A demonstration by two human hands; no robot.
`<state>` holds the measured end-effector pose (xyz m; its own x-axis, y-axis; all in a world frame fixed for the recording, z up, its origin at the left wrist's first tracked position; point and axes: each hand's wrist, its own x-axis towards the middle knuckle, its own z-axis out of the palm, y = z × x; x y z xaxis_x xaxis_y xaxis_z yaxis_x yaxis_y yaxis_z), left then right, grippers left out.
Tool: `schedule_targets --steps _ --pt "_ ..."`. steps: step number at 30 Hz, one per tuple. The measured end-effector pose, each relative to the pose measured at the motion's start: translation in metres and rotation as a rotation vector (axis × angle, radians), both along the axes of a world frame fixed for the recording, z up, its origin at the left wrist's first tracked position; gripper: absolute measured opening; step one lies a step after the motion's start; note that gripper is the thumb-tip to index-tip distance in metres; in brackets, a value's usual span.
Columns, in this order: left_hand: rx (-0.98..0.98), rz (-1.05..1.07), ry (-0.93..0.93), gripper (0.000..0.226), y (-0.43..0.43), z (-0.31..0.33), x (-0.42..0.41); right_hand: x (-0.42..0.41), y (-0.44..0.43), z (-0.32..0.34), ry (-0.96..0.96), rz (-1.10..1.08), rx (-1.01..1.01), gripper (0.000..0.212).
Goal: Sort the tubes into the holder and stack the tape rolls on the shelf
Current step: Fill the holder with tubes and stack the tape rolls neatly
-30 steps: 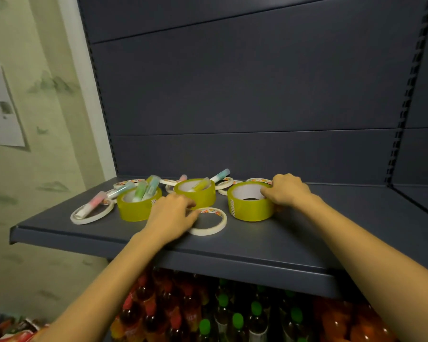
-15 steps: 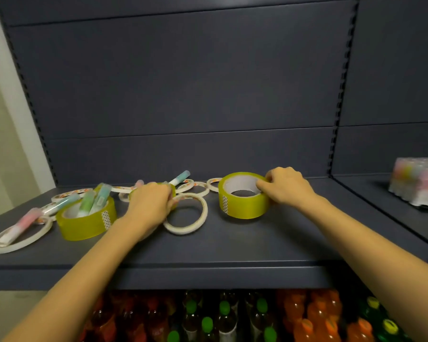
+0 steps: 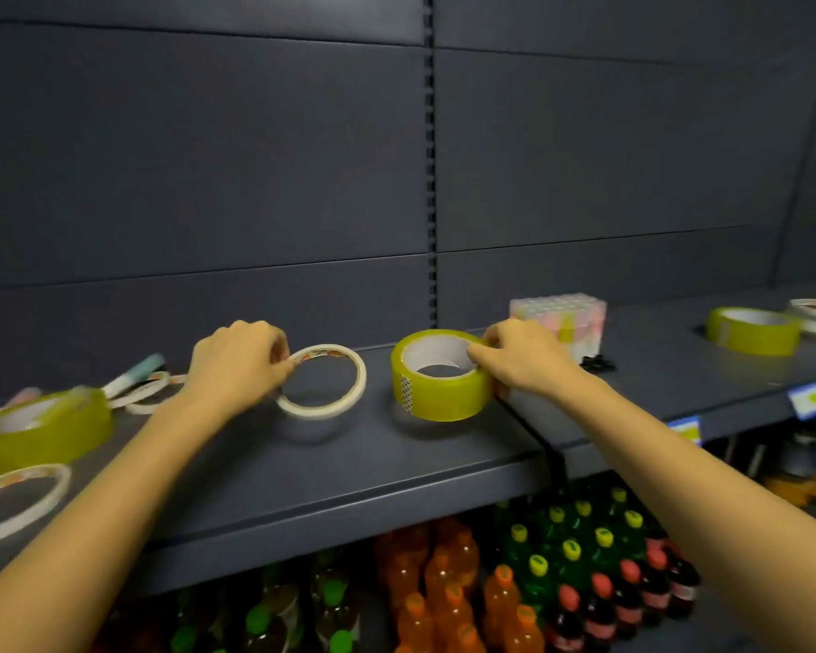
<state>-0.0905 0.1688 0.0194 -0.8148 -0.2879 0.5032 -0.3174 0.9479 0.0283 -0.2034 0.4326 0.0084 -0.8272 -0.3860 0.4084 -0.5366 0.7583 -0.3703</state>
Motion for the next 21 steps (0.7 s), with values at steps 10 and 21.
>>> schedule_targets --steps 10,21 --pt "0.064 -0.203 0.062 0.017 0.186 -0.007 -0.076 -0.042 0.192 0.000 -0.060 -0.156 0.001 0.034" --pt "0.037 -0.272 0.039 0.019 0.319 -0.003 -0.147 -0.108 0.316 -0.003 -0.087 -0.218 -0.064 0.038"
